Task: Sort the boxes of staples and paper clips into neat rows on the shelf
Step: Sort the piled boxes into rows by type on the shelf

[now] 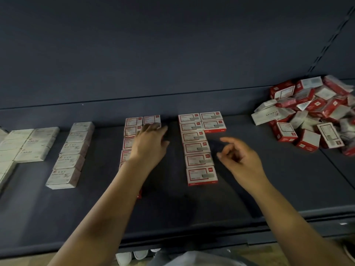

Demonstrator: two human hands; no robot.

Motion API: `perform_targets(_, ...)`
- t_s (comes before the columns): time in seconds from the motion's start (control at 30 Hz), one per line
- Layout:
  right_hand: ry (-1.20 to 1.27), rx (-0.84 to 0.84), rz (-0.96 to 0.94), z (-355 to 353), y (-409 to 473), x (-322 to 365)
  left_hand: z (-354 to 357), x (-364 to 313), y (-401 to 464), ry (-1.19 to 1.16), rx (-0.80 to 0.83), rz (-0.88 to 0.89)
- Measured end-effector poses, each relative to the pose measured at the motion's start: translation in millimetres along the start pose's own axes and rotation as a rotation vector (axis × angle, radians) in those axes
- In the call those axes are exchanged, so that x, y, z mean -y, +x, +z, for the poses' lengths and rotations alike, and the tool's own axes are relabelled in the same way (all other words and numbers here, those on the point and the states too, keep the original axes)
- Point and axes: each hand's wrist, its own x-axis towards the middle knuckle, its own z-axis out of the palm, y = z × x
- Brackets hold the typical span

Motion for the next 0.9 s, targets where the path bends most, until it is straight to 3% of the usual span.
perform_targets(0.23, -0.280, -0.111, -0.167, -43.8, -1.6, -37.1, 9.0, -80.4, -21.7, 0.001, 0.058, 0.292)
perform_targets(0.43, -0.487, -0.157, -0.223, -98.9, -10.5, -71.9, 35.8, -144.9, -19.7, -0.027, 0.071, 0.366)
perform_targets(0.77, -0.541, -0.514, -0.301, -214.4, -9.1, -108.7, 67.9, -245.6, -11.1, -0.093, 0.005, 0.489)
perform_targets(0.9, -0.549, -0.572, -0.212, -241.6, -7.4, -120.4, 80.4, -272.7, -11.4, -0.125, -0.017, 0.492)
